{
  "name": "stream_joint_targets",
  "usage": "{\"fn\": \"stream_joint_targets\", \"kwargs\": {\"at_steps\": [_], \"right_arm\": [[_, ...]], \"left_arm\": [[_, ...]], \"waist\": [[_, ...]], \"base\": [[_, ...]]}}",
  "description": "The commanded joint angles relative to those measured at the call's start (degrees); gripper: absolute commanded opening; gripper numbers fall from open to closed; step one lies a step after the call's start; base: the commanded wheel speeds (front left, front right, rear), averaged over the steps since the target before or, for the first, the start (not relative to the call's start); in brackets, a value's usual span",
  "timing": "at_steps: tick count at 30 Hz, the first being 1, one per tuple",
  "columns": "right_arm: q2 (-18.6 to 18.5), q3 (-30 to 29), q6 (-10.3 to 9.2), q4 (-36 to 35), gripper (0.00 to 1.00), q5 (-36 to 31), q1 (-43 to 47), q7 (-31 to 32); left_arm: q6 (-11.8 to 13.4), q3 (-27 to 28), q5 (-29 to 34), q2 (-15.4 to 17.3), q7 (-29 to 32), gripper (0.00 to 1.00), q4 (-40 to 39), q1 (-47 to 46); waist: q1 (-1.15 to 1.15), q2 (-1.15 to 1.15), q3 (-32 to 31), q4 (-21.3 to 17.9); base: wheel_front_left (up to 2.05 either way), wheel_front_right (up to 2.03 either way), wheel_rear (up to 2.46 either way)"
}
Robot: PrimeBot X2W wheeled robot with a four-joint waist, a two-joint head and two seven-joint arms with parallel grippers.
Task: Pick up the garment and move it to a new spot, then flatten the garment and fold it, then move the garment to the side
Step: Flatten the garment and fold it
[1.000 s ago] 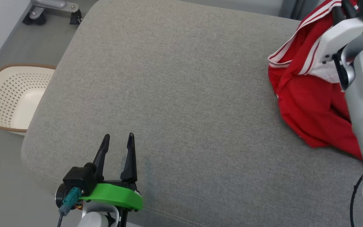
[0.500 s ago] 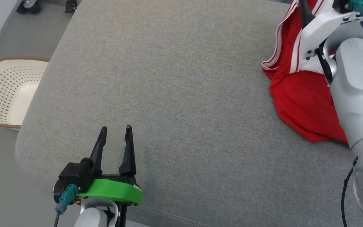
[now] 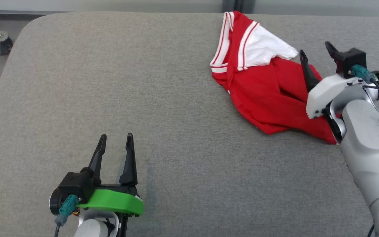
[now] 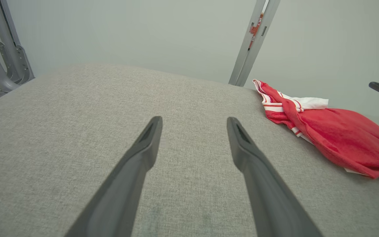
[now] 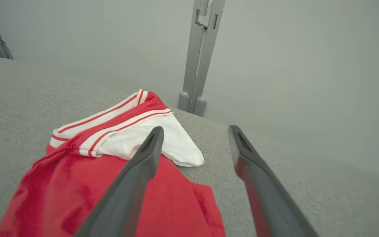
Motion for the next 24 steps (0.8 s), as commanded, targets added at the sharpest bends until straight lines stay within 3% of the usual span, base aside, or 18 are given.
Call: {"fn": "stream_joint_targets", "kwargs": {"at_steps": [1, 11, 21, 22, 23, 24], "right_arm": [[-0.8, 0.5, -0.11, -0.6, 1.00, 1.4, 2.1, -0.2], [-5.2, 2.7, -0.11, -5.8, 1.00, 9.9, 15.9, 5.2], [-6.8, 1.9, -0.10, -7.7, 1.00, 17.0, 21.8, 12.8], [-7.0, 2.0, -0.10, -7.5, 0.94, 17.1, 21.8, 12.9], [-7.4, 2.1, -0.11, -7.4, 0.44, 17.0, 21.5, 12.7], [-7.4, 2.1, -0.11, -7.4, 0.16, 16.8, 21.1, 12.4]], "left_arm": [[0.0, 0.3, 0.7, 0.1, 0.0, 1.00, 0.1, 0.8], [-0.4, 0.6, 1.1, 0.1, 0.0, 1.00, 0.3, 2.4], [-0.9, 0.4, 1.7, 0.1, 0.0, 1.00, 1.1, 2.5], [-0.9, 0.5, 1.7, 0.1, 0.0, 1.00, 1.1, 2.5], [-0.9, 0.6, 1.8, 0.1, 0.0, 1.00, 1.2, 2.6], [-1.0, 0.7, 1.9, 0.1, 0.0, 1.00, 1.2, 2.6]], "waist": [[0.00, 0.00, -3.3, -5.1], [0.00, 0.00, -4.6, -7.6], [0.00, 0.00, -4.7, -5.7], [0.00, 0.00, -4.7, -5.5], [0.00, 0.00, -4.7, -5.3], [0.00, 0.00, -4.8, -5.1]], "base": [[0.00, 0.00, 0.00], [0.00, 0.00, 0.00], [0.00, 0.00, 0.00], [0.00, 0.00, 0.00], [0.00, 0.00, 0.00], [0.00, 0.00, 0.00]]}}
